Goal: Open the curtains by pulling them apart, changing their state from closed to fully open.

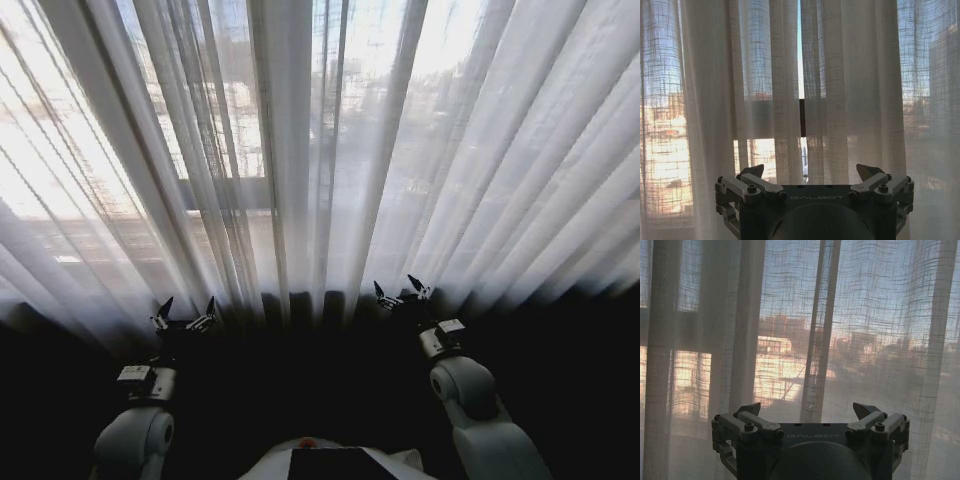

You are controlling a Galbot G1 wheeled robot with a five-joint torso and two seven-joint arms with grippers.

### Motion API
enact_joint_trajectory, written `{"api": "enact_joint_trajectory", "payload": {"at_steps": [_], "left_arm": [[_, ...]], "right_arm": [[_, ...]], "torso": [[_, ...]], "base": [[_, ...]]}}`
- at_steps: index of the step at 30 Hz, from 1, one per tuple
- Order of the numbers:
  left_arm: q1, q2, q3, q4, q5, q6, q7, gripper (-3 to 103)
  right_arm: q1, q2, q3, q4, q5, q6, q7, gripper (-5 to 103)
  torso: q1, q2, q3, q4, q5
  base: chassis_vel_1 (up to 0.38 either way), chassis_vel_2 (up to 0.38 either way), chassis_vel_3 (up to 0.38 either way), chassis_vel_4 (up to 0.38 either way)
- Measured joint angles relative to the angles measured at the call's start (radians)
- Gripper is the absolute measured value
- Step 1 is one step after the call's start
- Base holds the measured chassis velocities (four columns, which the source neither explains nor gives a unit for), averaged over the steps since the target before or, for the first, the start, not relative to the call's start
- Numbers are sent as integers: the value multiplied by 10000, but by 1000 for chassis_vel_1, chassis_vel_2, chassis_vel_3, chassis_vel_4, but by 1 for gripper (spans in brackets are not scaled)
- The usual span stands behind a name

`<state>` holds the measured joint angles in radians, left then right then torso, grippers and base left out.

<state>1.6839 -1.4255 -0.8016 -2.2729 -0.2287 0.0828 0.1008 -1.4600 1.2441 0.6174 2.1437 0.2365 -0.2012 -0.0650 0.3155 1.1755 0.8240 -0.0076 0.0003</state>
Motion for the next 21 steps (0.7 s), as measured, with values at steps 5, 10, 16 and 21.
{"api": "enact_joint_trajectory", "payload": {"at_steps": [5,10,16,21], "left_arm": [[19,3,18,-1,4,-12,20,100],[67,6,15,-8,4,-29,26,100],[132,23,-16,-4,-1,-127,36,100],[162,7,-31,-2,-7,-187,47,100]], "right_arm": [[-55,24,0,-25,-38,12,22,100],[-72,35,-10,-84,-482,186,-13,100],[-74,72,-99,-153,-717,369,-48,100],[-83,134,-219,-156,-815,391,-56,100]], "torso": [[-15,3,-4,-1,0],[-32,15,-12,-1,-3],[-23,9,-6,-1,-1],[-10,3,-3,-2,0]], "base": [[-81,59,62,-37],[39,-29,-36,28],[16,-16,-21,12],[36,68,-31,-72]]}}
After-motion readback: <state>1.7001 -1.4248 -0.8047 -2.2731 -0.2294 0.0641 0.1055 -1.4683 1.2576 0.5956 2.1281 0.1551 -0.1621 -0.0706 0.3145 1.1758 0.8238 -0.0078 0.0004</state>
